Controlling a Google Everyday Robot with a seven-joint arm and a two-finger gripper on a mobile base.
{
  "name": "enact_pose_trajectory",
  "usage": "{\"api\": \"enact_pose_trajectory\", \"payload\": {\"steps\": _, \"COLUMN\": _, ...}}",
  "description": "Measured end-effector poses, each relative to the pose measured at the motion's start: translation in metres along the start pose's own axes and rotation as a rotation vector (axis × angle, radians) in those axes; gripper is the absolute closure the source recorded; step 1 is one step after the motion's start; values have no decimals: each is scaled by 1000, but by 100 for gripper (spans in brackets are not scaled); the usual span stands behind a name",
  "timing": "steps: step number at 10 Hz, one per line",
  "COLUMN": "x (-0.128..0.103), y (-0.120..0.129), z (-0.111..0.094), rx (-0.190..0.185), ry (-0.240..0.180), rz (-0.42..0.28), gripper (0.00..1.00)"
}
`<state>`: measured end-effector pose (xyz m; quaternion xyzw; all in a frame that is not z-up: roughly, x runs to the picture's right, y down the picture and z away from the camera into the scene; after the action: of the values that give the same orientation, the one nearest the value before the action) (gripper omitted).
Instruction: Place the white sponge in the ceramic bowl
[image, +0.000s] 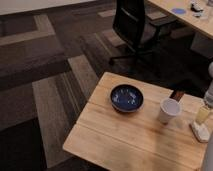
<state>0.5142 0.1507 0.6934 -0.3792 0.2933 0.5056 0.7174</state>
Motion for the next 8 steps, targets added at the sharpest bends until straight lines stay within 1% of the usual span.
{"api": "enact_pose_trajectory", "payload": {"steps": 1, "x": 2, "y": -3, "z": 6, "rx": -11, "ry": 1, "rz": 1, "gripper": 35}}
{"api": "enact_pose_trajectory", "payload": {"steps": 2, "x": -1, "y": -4, "z": 10, "rx": -9, "ry": -10, "rz": -7, "gripper": 35}}
{"api": "enact_pose_trajectory", "payload": {"steps": 3, "x": -4, "y": -5, "z": 14, "rx": 4, "ry": -34, "rz": -24, "gripper": 35}}
{"api": "enact_pose_trajectory", "payload": {"steps": 4, "x": -5, "y": -3, "z": 19, "rx": 28, "ry": -67, "rz": -38, "gripper": 35}}
{"api": "enact_pose_trajectory", "payload": {"steps": 5, "x": -5, "y": -3, "z": 22, "rx": 41, "ry": -82, "rz": -30, "gripper": 35}}
{"api": "enact_pose_trajectory", "payload": {"steps": 6, "x": -6, "y": 1, "z": 29, "rx": 52, "ry": -107, "rz": -20, "gripper": 35}}
{"api": "enact_pose_trajectory", "payload": {"steps": 8, "x": -10, "y": 7, "z": 34, "rx": 73, "ry": -153, "rz": -20, "gripper": 35}}
